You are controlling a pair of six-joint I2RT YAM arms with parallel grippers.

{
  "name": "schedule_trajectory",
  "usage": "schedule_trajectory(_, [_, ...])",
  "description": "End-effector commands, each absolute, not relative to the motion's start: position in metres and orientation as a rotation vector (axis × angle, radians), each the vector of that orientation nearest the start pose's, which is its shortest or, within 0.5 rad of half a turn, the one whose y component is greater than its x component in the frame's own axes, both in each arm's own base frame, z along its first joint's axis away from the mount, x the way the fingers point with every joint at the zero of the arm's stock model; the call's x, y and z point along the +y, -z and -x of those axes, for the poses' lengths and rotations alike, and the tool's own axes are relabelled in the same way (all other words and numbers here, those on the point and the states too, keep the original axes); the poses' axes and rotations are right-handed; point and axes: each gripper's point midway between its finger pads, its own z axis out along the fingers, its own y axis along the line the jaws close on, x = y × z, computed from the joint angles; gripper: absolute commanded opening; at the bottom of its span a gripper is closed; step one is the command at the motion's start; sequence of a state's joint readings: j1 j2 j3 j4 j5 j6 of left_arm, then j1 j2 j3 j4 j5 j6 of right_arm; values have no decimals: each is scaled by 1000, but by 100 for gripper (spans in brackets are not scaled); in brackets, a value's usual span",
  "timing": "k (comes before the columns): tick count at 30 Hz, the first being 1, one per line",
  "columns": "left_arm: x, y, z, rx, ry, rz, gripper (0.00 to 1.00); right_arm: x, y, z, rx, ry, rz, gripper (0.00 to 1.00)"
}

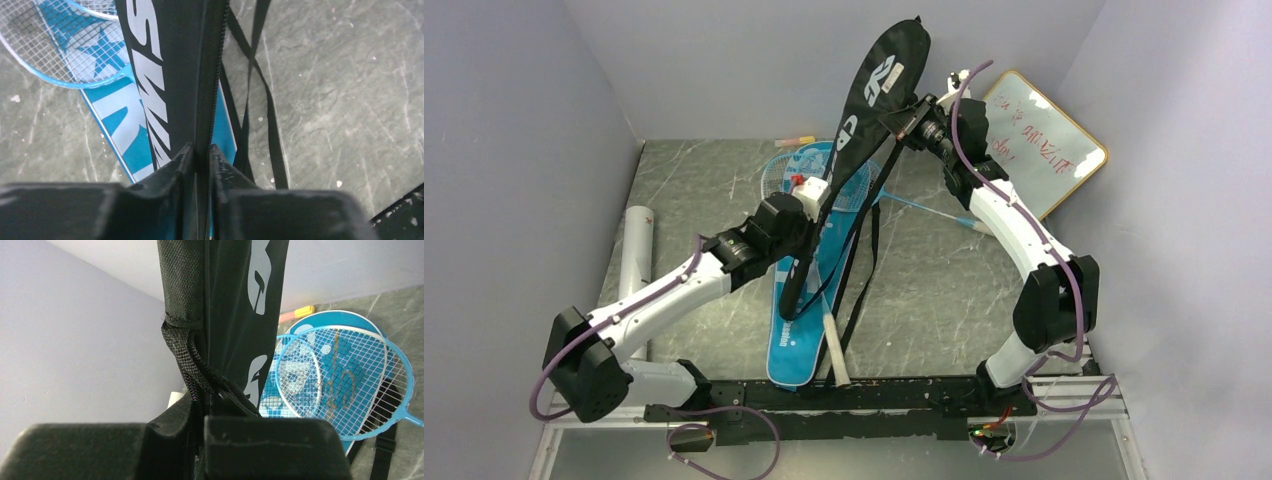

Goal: Pack up the badminton gear
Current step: Place the racket bag at the center of the board.

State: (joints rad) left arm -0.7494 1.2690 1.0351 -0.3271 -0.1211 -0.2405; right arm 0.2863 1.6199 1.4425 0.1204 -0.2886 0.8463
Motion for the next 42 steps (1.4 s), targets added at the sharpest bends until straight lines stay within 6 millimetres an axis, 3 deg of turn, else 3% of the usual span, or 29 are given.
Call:
schedule_trajectory(1, [-242, -215, -305, 2097, 304, -485, 7, 216, -433, -456, 1501, -1158, -208, 0])
schedule_trajectory(5, [-202, -256, -309, 2061, 96, -419, 5, 232, -445, -455, 1480, -1227, -155, 0])
schedule_trajectory(8, [-177, -287, -299, 2024, 34, -392, 5, 261, -449, -455, 1497, -1287, -76, 0])
schedule_trajectory(11, [-169, -295, -280, 2027, 78, -413, 5, 299, -432, -465, 1534, -1377, -20, 0])
schedule_trajectory(14, [-162, -285, -262, 2082, 119, -393, 5, 341, -414, -470, 1549, -1493, 42, 0])
schedule_trajectory(19, [-130, -260, -249, 2170, 8, -227, 5, 422, -390, -461, 1546, -1631, 154, 0])
schedule_trajectory(25, [-104, -225, -256, 2181, -54, 60, 5, 510, -351, -445, 1543, -1735, 224, 0])
schedule_trajectory(29, [-61, -191, -275, 2221, -246, 219, 5, 547, -320, -445, 1521, -1752, 190, 0])
schedule_trajectory(30, [-46, -183, -280, 2229, -298, 274, 5, 553, -314, -446, 1515, -1743, 184, 2])
schedule_trajectory(31, [-31, -176, -285, 2238, -345, 336, 5, 557, -310, -449, 1517, -1728, 179, 13])
schedule_trajectory(32, [-20, -168, -288, 2251, -379, 379, 7, 561, -300, -452, 1544, -1708, 171, 37])
schedule_trajectory(33, [-12, -161, -292, 2259, -394, 414, 21, 562, -298, -456, 1575, -1676, 165, 63])
schedule_trajectory(34, [-11, -157, -295, 2266, -393, 422, 46, 560, -297, -457, 1603, -1638, 173, 80])
schedule_trajectory(35, [-16, -153, -299, 2283, -365, 399, 72, 556, -297, -458, 1628, -1585, 182, 87])
schedule_trajectory(36, [-23, -151, -304, 2292, -327, 363, 89, 549, -298, -458, 1650, -1526, 188, 90])
schedule_trajectory(37, [-28, -149, -306, 2303, -297, 346, 96, 540, -299, -458, 1666, -1466, 190, 90])
schedule_trajectory(42, [-60, -157, -315, 2321, -99, 146, 97, 469, -290, -451, 1736, -1196, 203, 88])
